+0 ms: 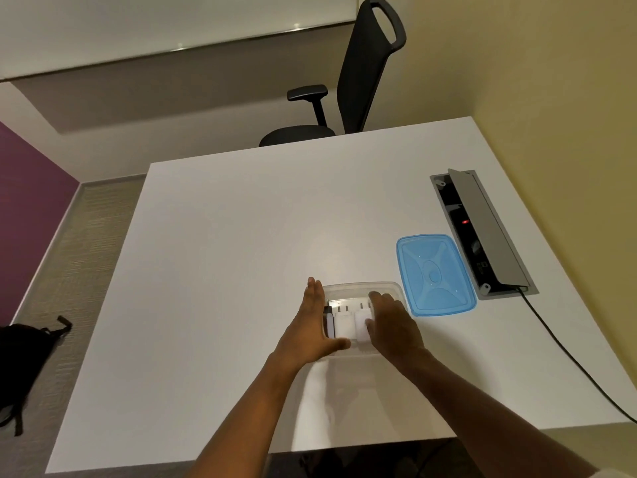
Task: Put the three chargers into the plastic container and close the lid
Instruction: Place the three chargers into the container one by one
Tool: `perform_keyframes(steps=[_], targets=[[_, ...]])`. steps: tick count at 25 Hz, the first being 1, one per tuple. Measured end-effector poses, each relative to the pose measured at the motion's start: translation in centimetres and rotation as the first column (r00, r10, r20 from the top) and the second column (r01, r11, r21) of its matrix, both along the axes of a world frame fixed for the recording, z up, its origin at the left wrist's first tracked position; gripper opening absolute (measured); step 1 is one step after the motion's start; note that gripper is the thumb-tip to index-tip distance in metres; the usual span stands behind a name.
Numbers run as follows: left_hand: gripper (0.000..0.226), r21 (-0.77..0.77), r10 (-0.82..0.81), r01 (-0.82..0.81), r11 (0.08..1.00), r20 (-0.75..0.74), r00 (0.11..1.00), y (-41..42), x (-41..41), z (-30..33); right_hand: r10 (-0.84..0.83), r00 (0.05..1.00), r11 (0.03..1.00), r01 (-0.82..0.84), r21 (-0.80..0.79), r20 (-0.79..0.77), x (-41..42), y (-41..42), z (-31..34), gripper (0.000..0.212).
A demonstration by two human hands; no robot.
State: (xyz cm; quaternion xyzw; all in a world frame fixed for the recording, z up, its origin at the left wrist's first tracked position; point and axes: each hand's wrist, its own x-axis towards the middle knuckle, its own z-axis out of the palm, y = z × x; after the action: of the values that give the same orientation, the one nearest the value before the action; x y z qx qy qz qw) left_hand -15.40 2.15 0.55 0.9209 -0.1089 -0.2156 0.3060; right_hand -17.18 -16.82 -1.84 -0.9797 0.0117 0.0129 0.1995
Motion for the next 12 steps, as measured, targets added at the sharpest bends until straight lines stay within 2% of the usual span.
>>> perform_keyframes(steps=[4,7,8,10,12], targets=[[0.117,-0.067,0.046,-0.042,0.997,0.048,0.998,-2.7,2.4,2.1,-0.041,0.962,0.999,0.040,0.008,0.270,0.8,-4.2,1.3,0.040],[0.110,-0.081,0.040,-0.035,0.996,0.062,0.997,-5.6,4.3,3.1,-0.082,0.941,0.997,0.083,0.011,0.328,1.5,-7.8,1.5,0.030],[0.108,-0.085,0.032,-0.026,0.996,0.061,0.998,-6.7,5.0,3.3,-0.111,0.949,0.994,0.103,0.041,0.297,1.7,-9.2,1.5,0.030],[0.102,-0.093,0.018,-0.013,0.996,0.054,0.998,-8.9,6.1,3.5,-0.250,0.957,0.955,0.217,0.204,0.150,1.9,-11.5,1.6,0.032],[0.099,-0.094,0.005,-0.001,0.996,0.046,0.999,-11.1,7.3,3.3,-0.407,0.912,0.844,0.396,0.362,-0.050,2.2,-13.8,1.8,0.032]])
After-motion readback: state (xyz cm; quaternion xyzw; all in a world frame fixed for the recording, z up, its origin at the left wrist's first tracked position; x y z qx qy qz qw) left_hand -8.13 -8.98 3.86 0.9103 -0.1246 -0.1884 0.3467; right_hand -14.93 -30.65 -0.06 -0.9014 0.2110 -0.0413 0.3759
